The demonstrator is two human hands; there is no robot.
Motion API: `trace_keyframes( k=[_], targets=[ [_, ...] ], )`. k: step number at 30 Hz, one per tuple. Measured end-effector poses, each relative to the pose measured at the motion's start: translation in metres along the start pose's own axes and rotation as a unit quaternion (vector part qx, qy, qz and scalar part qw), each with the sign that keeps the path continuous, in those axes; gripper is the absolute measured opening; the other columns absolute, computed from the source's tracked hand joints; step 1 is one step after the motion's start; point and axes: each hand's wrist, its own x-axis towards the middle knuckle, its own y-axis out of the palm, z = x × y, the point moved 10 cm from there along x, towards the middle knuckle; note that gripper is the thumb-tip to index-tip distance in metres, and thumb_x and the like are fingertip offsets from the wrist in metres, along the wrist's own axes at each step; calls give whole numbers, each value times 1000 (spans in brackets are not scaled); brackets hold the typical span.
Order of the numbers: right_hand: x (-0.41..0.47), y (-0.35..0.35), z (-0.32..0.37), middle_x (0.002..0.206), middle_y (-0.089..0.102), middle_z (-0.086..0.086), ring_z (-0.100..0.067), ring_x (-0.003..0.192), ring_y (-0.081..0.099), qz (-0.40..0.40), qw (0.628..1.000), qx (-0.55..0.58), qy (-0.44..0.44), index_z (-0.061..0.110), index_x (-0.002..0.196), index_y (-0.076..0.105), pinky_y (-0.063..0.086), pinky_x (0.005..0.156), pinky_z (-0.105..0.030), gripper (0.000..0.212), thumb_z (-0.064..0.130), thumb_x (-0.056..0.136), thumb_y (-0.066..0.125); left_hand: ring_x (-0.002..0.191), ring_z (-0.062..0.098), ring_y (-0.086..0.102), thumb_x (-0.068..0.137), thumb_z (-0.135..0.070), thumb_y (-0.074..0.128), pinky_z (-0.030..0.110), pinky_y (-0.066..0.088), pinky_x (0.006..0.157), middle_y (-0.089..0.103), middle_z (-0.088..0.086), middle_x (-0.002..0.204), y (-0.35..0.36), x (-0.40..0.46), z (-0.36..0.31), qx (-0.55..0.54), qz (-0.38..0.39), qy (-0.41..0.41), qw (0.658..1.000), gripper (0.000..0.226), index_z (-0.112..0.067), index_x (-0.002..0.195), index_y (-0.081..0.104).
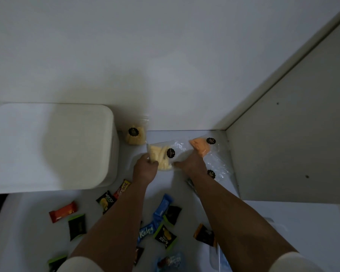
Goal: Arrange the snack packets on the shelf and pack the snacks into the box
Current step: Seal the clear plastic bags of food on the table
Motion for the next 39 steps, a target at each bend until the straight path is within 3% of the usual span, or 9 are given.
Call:
trace_keyframes(
  k=[2, 4, 9, 12, 16, 21, 27, 39],
  targets=[
    [-3, -1, 0, 137, 55, -7, -28, 124, 57, -8, 1000, 4, 0, 6, 147, 37, 50, 91, -35, 109, 54, 64, 88, 105, 28, 62, 92, -20, 60, 40, 52, 91, 66, 9, 118, -2, -1, 1, 0, -4, 1, 1000, 35, -14, 126, 59],
    [-5, -9, 2, 136, 56, -7, -29, 124, 57, -35, 999, -4, -6, 8, 146, 39, 44, 85, -33, 91, 49, 77, 81, 106, 30, 62, 92, -20, 61, 42, 53, 92, 66, 10, 119, -5, 0, 2, 4, -11, 2, 1000, 35, -13, 126, 59],
    [-7, -18, 8, 121, 66, -10, -22, 95, 62, -77, 996, -34, -30, 10, 119, 63, 44, 77, -30, 30, 30, 96, 62, 106, 31, 62, 93, -18, 60, 38, 51, 89, 66, 12, 119, -13, -3, 4, 13, -20, 5, 1000, 36, -9, 128, 59],
    [-7, -21, 4, 122, 64, -13, -26, 100, 64, -90, 995, -33, -25, 9, 123, 62, 46, 77, -31, 33, 28, 96, 61, 113, 30, 61, 94, -20, 60, 37, 50, 94, 65, 12, 127, -14, -4, 7, 15, -14, -3, 1000, 47, -10, 139, 52],
    [-10, -27, 1, 125, 65, -10, -29, 110, 64, -117, 992, -38, -27, 12, 137, 52, 52, 88, -38, 43, 24, 96, 58, 118, 31, 60, 94, -21, 60, 39, 49, 99, 63, 12, 131, -14, -6, 10, 18, -11, -5, 1000, 53, -10, 144, 47],
    [-8, -25, -6, 113, 69, -11, -28, 100, 68, -132, 989, -71, -13, 8, 117, 63, 57, 86, -40, 26, 21, 96, 54, 109, 32, 62, 93, -18, 60, 42, 52, 94, 66, 14, 120, -11, -9, 7, 18, -13, 8, 1000, 39, -8, 130, 58],
    [-10, -28, -9, 117, 67, -12, -31, 105, 66, -138, 988, -75, 1, 10, 131, 53, 56, 86, -41, 36, 20, 96, 56, 110, 32, 62, 92, -17, 60, 37, 51, 92, 67, 12, 120, -11, -13, 5, 23, -16, 16, 999, 38, -8, 129, 59],
    [-3, -35, -15, 102, 71, -14, -29, 89, 70, -121, 990, -59, 31, 2, 107, 65, 60, 76, -38, 22, 18, 95, 57, 104, 31, 63, 92, -18, 60, 39, 52, 90, 68, 14, 118, -15, -16, 6, 40, -15, 12, 999, 34, -7, 125, 61]
  ],
)
